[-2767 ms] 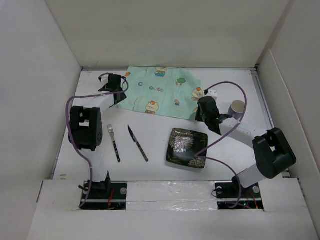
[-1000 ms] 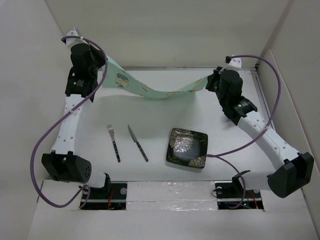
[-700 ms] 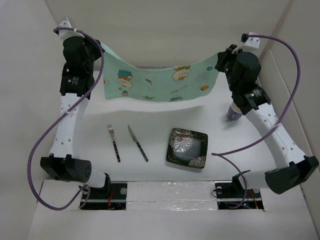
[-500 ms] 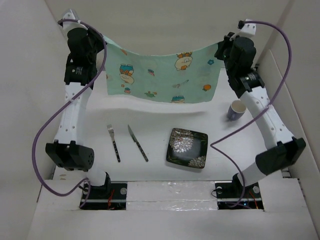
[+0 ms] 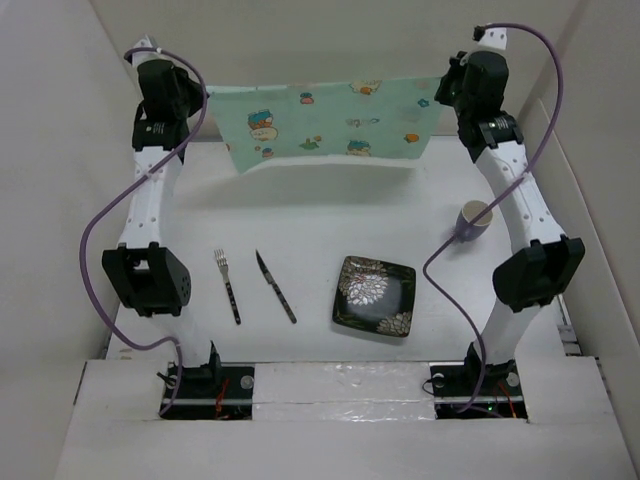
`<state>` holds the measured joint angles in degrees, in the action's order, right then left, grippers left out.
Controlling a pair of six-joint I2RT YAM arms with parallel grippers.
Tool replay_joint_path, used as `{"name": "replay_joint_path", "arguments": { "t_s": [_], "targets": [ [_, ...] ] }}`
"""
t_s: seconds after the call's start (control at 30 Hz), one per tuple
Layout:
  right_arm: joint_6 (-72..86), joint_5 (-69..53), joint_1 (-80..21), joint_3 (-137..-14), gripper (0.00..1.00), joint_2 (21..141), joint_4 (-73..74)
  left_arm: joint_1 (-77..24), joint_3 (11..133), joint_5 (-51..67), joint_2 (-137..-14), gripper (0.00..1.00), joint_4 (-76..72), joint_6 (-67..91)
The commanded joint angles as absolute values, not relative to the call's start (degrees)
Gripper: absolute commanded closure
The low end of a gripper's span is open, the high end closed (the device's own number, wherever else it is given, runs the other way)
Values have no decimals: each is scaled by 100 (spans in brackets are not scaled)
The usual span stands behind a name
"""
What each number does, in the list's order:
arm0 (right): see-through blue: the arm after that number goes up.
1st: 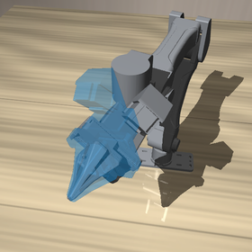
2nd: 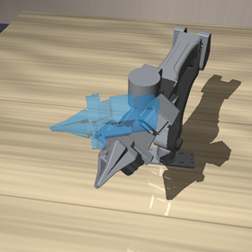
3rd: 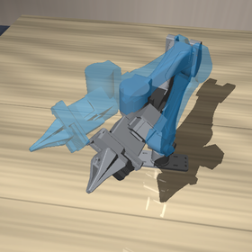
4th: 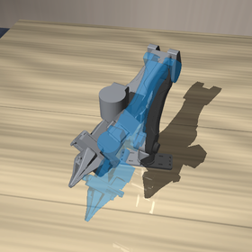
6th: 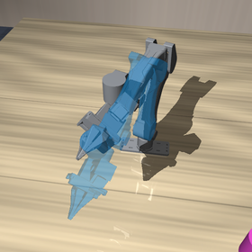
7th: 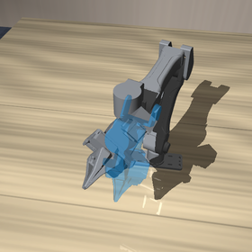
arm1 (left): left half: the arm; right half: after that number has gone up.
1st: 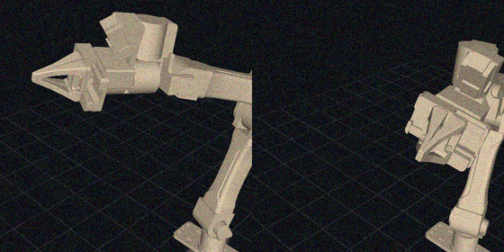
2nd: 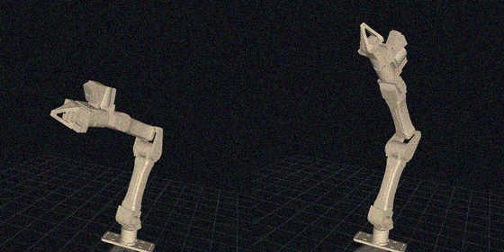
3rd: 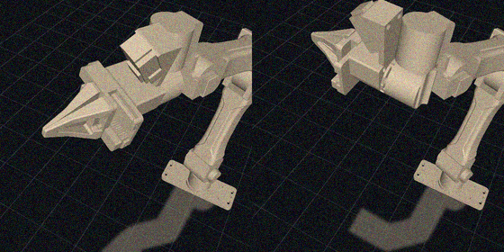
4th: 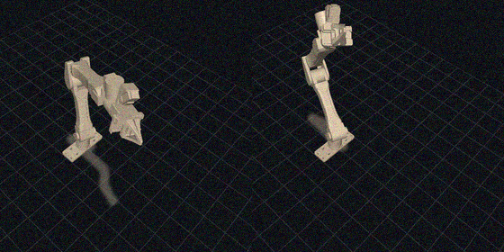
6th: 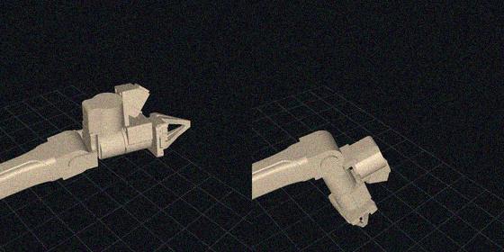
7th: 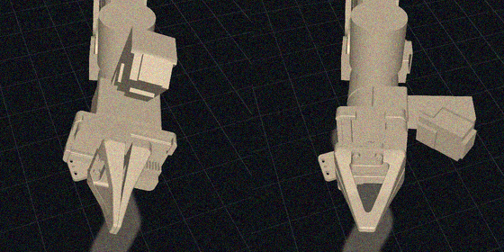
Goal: Set the dinner table for one person
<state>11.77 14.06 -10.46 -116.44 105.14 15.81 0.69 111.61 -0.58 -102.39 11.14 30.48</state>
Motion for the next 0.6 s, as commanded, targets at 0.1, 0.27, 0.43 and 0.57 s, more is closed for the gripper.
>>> {"name": "replay_joint_path", "arguments": {
  "t_s": [0.1,0.27,0.43,0.57],
  "targets": [
    [1397,1187,-1099,-9005,100,9063,520,88,8732,343,-8834,100,-191,3533],
    [1880,1029,-1099,-6622,100,8719,-281,88,6006,299,-8253,100,-1124,4059],
    [2161,1177,-1151,-5916,100,8833,-149,88,4659,80,-7990,100,-1494,4333],
    [2311,1222,-1204,-5477,100,8833,-158,-17,4412,-139,-8024,100,-1433,4377]
  ]
}}
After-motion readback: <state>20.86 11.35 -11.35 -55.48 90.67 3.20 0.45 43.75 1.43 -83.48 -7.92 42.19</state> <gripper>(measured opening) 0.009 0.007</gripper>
